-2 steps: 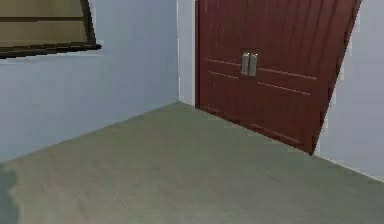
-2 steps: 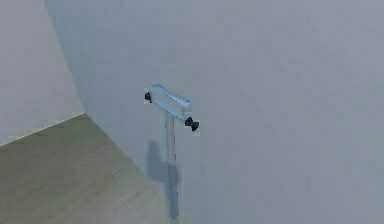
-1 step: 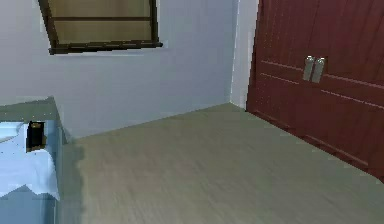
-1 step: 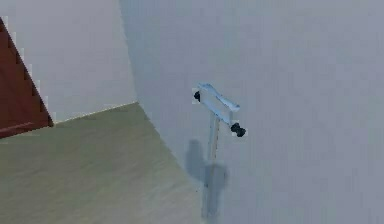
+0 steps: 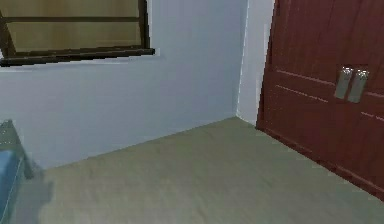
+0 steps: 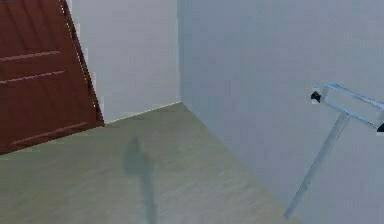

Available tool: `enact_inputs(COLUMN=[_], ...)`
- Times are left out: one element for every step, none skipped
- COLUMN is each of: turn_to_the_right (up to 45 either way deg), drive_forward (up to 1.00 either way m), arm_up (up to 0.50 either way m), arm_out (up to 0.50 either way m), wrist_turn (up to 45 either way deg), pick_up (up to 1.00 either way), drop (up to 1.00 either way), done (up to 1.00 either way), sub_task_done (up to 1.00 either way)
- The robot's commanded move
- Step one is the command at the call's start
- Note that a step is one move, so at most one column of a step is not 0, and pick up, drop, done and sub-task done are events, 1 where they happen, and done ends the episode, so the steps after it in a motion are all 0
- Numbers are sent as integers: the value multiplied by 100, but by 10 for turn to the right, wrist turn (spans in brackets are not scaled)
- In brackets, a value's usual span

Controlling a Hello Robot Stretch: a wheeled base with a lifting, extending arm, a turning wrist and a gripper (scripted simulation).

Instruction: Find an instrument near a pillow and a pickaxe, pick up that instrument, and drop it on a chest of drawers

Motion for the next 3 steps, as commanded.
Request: enact_inputs(turn_to_the_right=[-300, 0, -450], drive_forward=[0, 60, 0], arm_up=[0, 0, 0], arm_out=[0, 0, 0], wrist_turn=[0, 0, 0], pick_up=[0, 0, 0], drop=[0, 0, 0], done=[0, 0, 0], sub_task_done=[0, 0, 0])
